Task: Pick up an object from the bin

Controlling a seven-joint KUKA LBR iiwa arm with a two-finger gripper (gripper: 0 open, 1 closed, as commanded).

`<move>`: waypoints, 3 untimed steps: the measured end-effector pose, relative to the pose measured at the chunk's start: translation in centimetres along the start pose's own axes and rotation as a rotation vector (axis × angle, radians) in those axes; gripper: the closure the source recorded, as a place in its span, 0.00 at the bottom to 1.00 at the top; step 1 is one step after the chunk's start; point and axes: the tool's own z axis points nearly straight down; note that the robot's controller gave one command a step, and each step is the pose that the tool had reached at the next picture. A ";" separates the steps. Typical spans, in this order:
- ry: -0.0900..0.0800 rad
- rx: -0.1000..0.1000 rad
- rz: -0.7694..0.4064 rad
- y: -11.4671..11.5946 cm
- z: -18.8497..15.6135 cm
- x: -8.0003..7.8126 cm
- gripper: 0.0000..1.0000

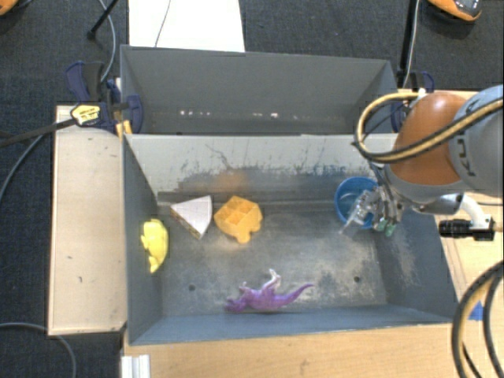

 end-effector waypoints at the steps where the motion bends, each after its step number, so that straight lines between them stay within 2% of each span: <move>1: -0.004 -0.002 -0.002 0.1 -1.6 -0.1 1.00; 3: -0.003 -0.002 -0.004 0.0 -3.1 -0.1 1.00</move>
Offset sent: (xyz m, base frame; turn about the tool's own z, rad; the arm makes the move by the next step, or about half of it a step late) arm 0.0000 0.0001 0.0066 0.0000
